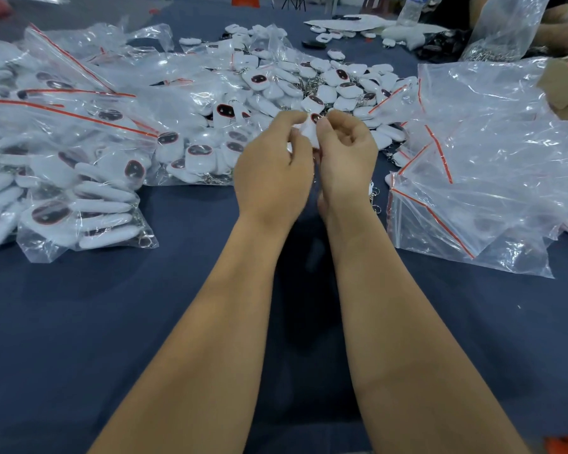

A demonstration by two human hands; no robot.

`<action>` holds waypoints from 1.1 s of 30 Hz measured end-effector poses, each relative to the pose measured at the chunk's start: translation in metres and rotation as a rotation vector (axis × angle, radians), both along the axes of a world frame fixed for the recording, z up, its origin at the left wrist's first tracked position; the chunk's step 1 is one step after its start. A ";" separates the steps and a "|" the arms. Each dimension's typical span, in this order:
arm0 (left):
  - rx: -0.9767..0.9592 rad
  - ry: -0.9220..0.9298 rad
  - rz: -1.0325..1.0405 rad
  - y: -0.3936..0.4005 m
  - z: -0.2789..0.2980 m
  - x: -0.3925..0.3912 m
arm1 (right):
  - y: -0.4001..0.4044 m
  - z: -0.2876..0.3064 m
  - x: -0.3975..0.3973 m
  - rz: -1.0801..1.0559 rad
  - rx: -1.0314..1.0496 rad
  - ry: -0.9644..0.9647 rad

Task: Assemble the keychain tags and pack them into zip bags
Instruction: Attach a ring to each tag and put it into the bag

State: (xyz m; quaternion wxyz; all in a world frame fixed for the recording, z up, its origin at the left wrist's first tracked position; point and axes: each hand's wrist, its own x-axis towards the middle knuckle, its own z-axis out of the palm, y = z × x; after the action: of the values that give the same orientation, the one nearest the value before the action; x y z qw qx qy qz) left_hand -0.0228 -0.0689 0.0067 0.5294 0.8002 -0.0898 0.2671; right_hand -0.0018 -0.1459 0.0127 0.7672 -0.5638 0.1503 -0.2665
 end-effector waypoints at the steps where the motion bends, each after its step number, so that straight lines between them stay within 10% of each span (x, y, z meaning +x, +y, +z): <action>1: -0.092 -0.008 0.019 0.004 0.002 0.001 | 0.002 0.000 0.001 -0.001 -0.003 -0.008; 8: -0.425 0.050 0.310 0.045 0.004 0.021 | 0.006 -0.002 -0.001 0.094 -0.025 -0.092; 13: -0.171 0.143 0.260 0.044 0.000 0.021 | 0.005 -0.002 -0.002 0.023 -0.251 -0.079; 22: 0.284 0.267 0.086 0.032 -0.012 0.024 | 0.002 0.008 -0.010 0.445 -1.167 0.596; 33: -0.036 0.217 0.243 0.035 -0.010 0.025 | -0.020 0.010 -0.011 0.442 -0.832 0.328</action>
State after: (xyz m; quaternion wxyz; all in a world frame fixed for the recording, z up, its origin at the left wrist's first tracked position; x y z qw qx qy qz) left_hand 0.0024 -0.0339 -0.0029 0.5140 0.8197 0.0701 0.2428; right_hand -0.0128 -0.1661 0.0224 0.4816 -0.8750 0.0269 -0.0424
